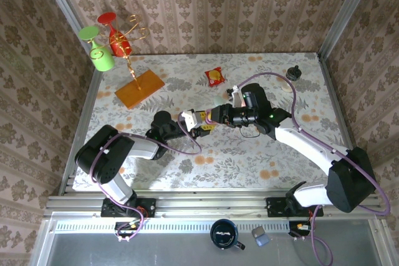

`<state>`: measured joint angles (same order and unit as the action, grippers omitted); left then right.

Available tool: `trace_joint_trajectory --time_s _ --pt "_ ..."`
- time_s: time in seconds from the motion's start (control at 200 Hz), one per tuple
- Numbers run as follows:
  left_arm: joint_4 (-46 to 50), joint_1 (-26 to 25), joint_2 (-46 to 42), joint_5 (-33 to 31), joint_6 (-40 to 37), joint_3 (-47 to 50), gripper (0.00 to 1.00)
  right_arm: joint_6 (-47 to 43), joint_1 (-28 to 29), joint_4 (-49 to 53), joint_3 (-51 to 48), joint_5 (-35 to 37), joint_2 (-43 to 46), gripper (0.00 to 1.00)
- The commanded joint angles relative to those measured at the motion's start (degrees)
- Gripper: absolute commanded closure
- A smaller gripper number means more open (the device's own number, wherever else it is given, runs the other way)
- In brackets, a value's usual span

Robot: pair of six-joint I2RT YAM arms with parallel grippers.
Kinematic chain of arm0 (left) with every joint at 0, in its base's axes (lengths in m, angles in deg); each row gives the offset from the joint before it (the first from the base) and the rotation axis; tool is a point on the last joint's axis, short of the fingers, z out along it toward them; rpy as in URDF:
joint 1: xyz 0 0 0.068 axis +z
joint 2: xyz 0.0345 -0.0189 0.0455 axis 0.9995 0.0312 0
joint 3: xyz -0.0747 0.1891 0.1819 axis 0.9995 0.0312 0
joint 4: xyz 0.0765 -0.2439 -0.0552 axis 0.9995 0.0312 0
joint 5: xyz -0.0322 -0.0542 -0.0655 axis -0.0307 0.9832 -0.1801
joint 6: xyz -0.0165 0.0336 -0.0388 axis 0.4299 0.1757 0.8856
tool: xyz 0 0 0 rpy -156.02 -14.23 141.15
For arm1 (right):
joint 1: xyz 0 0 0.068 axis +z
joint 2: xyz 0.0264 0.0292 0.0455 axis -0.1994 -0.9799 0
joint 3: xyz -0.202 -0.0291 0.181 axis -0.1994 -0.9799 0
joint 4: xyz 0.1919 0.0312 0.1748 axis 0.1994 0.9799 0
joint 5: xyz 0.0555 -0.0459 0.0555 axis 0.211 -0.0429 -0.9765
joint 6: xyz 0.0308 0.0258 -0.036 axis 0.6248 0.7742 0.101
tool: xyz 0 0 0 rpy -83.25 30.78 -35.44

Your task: Insert the wireless bluetooth earbuds into the charging case

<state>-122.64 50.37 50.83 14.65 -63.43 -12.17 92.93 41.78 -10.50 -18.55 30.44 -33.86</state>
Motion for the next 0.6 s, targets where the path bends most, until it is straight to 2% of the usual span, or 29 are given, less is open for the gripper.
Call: trace_joint_trajectory --time_s 0.0,0.15,0.35,0.455,0.59 --pt "-3.5 0.0 -2.0 0.0 0.9 -0.4 0.8 -2.1 0.2 4.9 1.7 2.8 2.0 0.57" --pt "-4.0 1.4 -3.0 0.0 1.8 0.6 0.79 -5.4 -0.3 5.9 0.8 4.1 5.8 0.51" --pt "-4.1 4.4 -6.9 0.2 2.5 4.3 0.79 -6.8 -4.0 6.3 -3.6 12.2 10.5 0.5" --pt "-3.9 5.6 -9.4 0.4 3.3 6.4 0.79 -7.9 -7.0 5.5 -4.7 12.2 8.0 0.5" --pt "-3.8 5.7 -12.0 0.3 4.3 8.5 0.79 -9.5 -10.8 2.4 -3.9 7.6 0.4 0.49"
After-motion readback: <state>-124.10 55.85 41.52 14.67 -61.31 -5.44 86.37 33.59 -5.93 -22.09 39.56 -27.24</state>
